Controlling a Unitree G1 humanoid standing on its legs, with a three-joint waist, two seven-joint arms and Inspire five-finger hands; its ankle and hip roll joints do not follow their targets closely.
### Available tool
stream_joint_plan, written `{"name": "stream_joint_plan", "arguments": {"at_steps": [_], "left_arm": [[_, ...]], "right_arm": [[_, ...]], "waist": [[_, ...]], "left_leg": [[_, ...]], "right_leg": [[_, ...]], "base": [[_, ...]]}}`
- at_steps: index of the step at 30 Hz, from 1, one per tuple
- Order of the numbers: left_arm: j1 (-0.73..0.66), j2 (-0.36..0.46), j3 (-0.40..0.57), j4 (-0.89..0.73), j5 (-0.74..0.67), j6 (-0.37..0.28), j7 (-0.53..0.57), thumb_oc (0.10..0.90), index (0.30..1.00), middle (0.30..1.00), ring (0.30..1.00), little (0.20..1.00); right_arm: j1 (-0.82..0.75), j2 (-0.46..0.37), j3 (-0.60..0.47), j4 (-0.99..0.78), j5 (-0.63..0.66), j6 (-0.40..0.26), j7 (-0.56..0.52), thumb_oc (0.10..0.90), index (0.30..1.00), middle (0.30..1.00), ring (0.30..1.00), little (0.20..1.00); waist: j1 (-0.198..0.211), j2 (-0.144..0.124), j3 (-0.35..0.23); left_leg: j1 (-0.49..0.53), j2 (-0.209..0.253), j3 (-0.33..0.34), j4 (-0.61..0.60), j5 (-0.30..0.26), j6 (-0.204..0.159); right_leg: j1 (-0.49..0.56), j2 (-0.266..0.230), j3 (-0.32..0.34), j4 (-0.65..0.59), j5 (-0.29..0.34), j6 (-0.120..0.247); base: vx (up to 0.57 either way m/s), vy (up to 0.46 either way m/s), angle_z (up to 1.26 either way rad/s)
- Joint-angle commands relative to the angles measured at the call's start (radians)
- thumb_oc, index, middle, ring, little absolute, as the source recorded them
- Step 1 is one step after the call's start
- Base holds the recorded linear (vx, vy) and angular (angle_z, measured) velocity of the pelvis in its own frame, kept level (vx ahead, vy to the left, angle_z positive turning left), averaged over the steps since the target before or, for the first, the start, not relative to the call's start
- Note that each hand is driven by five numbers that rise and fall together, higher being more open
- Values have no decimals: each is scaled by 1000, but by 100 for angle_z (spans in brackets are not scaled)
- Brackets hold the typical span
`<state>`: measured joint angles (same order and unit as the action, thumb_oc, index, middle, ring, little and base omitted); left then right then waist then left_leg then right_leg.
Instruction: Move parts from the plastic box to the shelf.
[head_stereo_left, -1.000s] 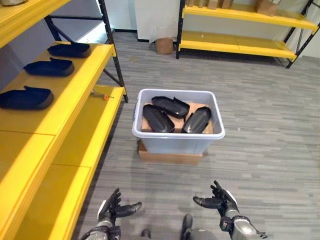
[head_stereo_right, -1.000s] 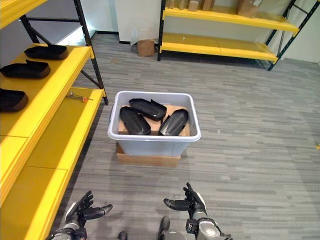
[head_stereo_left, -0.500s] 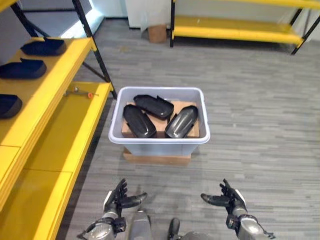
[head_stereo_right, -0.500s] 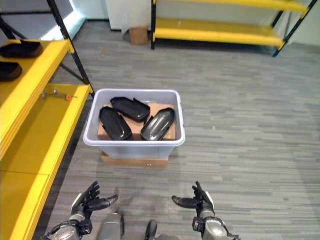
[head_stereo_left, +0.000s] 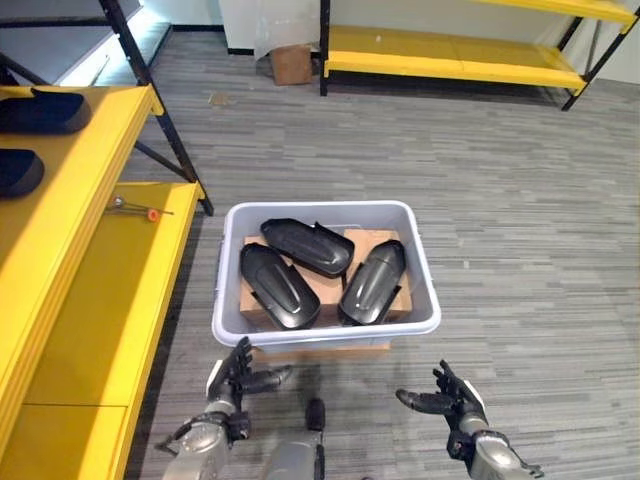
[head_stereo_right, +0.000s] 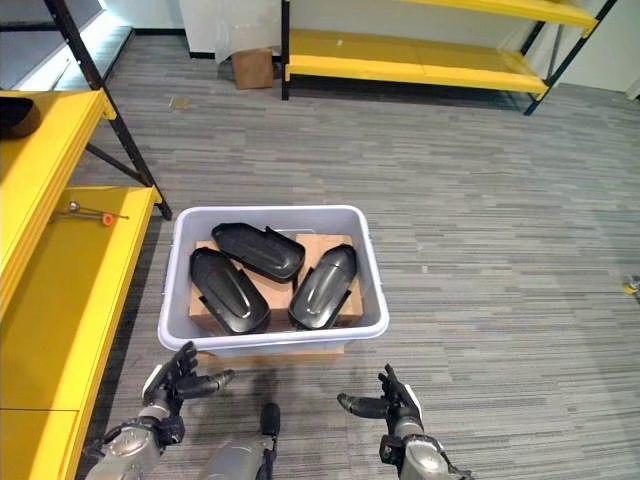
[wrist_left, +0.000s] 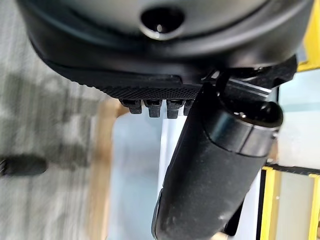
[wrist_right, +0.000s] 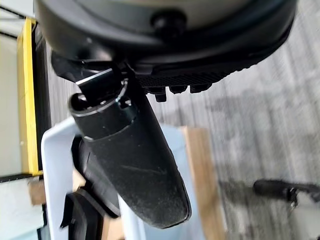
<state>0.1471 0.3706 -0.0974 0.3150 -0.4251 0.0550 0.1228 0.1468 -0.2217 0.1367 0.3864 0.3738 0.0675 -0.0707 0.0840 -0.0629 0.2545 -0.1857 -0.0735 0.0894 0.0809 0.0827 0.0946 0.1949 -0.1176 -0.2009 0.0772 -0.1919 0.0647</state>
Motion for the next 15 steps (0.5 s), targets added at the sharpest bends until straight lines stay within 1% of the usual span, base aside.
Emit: {"name": "stream_joint_plan", "arguments": {"at_steps": [1, 4, 5, 6, 7, 8, 9, 10, 11, 12, 13, 14, 15], "left_arm": [[53, 49, 23, -77, 0, -71, 9, 900, 1000, 1000, 1000, 1000], [50, 53, 24, -81, -3, -68, 9, 900, 1000, 1000, 1000, 1000], [47, 55, 25, -82, -1, -67, 7, 900, 1000, 1000, 1000, 1000], [47, 58, 27, -82, 4, -66, 5, 900, 1000, 1000, 1000, 1000], [41, 64, 25, -86, 13, -65, 0, 900, 1000, 1000, 1000, 1000], [41, 64, 25, -86, 13, -65, 0, 900, 1000, 1000, 1000, 1000], [36, 71, 21, -89, 16, -67, -2, 900, 1000, 1000, 1000, 1000], [31, 72, 16, -91, 21, -67, -5, 900, 1000, 1000, 1000, 1000], [29, 73, 12, -96, 29, -69, -12, 900, 1000, 1000, 1000, 1000], [29, 73, 12, -96, 30, -69, -12, 900, 1000, 1000, 1000, 1000], [27, 74, 12, -95, 30, -71, -13, 900, 1000, 1000, 1000, 1000], [26, 75, 14, -96, 26, -74, -14, 900, 1000, 1000, 1000, 1000], [29, 73, 15, -97, 19, -76, -14, 900, 1000, 1000, 1000, 1000]], "right_arm": [[12, -21, -7, -95, -5, -60, 6, 900, 1000, 1000, 1000, 1000], [0, -18, -4, -88, -8, -58, 8, 900, 1000, 1000, 1000, 1000], [-1, -17, -5, -89, -10, -58, 9, 900, 1000, 1000, 1000, 1000], [-3, -17, -5, -89, -14, -58, 11, 900, 1000, 1000, 1000, 1000], [-5, -15, -3, -94, -17, -59, 16, 900, 1000, 1000, 1000, 1000], [-5, -15, -3, -94, -17, -59, 16, 900, 1000, 1000, 1000, 1000], [-6, -16, -3, -102, -16, -62, 19, 900, 1000, 1000, 1000, 1000], [-5, -16, -2, -110, -15, -64, 22, 900, 1000, 1000, 1000, 1000], [0, -15, -1, -127, -14, -68, 22, 900, 1000, 1000, 1000, 1000], [1, -15, -1, -127, -14, -68, 22, 900, 1000, 1000, 1000, 1000], [1, -14, -1, -130, -12, -70, 21, 900, 1000, 1000, 1000, 1000], [0, -12, -2, -133, -8, -70, 21, 900, 1000, 1000, 1000, 1000], [-2, -13, -8, -135, -12, -66, 19, 900, 1000, 1000, 1000, 1000]], "waist": [[22, -6, -73], [25, -5, -70], [24, -4, -68], [20, -4, -61], [3, 4, -41], [3, 5, -44], [-16, 16, -23], [-30, 29, -9], [-40, 46, 1], [-42, 46, 2], [-43, 48, 5], [-37, 54, 5], [-28, 49, -1]], "left_leg": [[-15, 119, -51, 33, -59, -79], [-3, 108, -46, 44, -86, -60], [7, 102, -45, 42, -92, -51], [24, 94, -47, 39, -100, -40], [49, 81, -55, 31, -105, -24], [46, 83, -55, 29, -102, -25], [56, 79, -69, 29, -101, -16], [63, 81, -78, 25, -99, -14], [80, 87, -87, 14, -100, -13], [81, 86, -88, 13, -100, -13], [94, 90, -88, 7, -104, -19], [102, 103, -87, -2, -109, -31], [107, 122, -76, -9, -115, -52]], "right_leg": [[-40, -18, -26, -35, 75, 59], [-66, -35, -19, 24, 80, 75], [-85, -41, -14, 70, 92, 82], [-114, -49, -8, 136, 112, 88], [-181, -57, 16, 279, 182, 92], [-184, -55, 16, 277, 185, 92], [-220, -46, 35, 372, 217, 89], [-259, -32, 50, 430, 216, 82], [-302, -38, 42, 440, 200, 70], [-301, -39, 41, 441, 199, 70], [-299, -64, 32, 385, 180, 65], [-284, -105, 6, 297, 171, 62], [-281, -177, -33, 131, 228, 78]], "base": [[83, 134, -9], [66, 135, -7], [62, 139, -2], [44, 206, -4], [16, 156, -4], [-16, 162, 0], [-25, 94, 12], [4, 125, 17], [19, 67, 18], [63, 6, 23], [67, -67, 31], [117, -175, 23], [120, -218, 9]]}}
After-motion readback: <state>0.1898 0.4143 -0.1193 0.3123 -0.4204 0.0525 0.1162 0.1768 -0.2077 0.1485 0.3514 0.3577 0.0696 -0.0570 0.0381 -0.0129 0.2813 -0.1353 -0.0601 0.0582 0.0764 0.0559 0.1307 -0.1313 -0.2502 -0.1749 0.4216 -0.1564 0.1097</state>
